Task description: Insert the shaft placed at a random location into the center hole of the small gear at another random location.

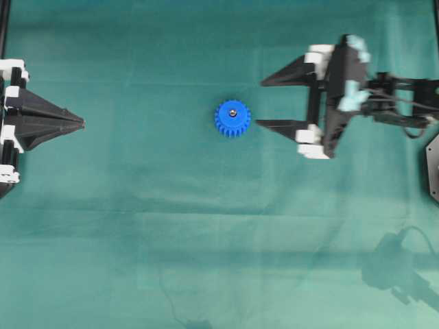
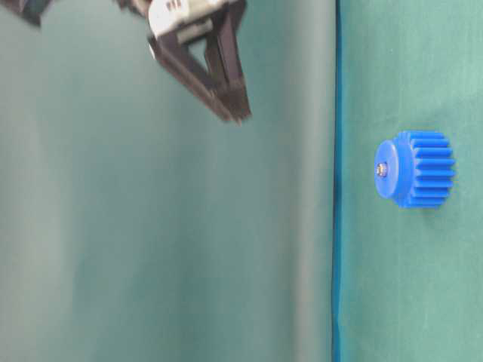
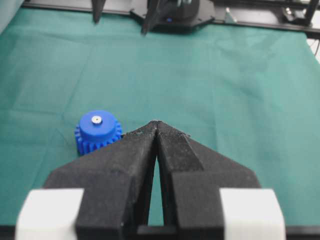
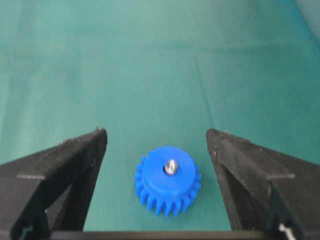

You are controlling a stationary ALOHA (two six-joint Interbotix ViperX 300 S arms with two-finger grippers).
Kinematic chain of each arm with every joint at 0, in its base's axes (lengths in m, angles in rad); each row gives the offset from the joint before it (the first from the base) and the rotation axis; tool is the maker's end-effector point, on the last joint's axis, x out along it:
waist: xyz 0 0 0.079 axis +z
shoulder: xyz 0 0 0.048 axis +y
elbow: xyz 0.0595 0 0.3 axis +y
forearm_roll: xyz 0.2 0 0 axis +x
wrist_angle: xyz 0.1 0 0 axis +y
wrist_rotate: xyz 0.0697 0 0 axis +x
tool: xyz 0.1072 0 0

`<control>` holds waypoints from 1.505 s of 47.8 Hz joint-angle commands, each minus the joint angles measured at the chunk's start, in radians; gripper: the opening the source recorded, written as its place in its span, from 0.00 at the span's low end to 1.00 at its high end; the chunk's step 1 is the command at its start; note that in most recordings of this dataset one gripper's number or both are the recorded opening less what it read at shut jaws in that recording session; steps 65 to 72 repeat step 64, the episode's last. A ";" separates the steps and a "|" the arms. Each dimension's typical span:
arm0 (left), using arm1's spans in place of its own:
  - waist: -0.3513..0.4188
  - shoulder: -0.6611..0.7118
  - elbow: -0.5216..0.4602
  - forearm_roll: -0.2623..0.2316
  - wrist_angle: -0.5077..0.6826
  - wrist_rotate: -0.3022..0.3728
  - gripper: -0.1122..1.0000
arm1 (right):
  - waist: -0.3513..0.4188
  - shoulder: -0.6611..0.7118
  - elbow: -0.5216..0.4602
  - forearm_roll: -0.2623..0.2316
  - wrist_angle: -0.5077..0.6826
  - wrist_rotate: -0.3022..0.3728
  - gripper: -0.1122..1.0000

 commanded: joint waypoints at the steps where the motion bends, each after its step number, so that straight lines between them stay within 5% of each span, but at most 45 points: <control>1: 0.002 0.002 -0.017 -0.003 -0.002 0.005 0.10 | 0.003 -0.086 0.034 0.002 -0.002 0.002 0.82; 24: 0.002 0.002 -0.009 -0.003 -0.006 0.008 0.10 | 0.002 -0.336 0.152 0.000 0.095 -0.002 0.82; 72: 0.002 -0.002 -0.009 -0.003 -0.006 0.008 0.10 | 0.003 -0.360 0.176 -0.003 0.133 -0.006 0.82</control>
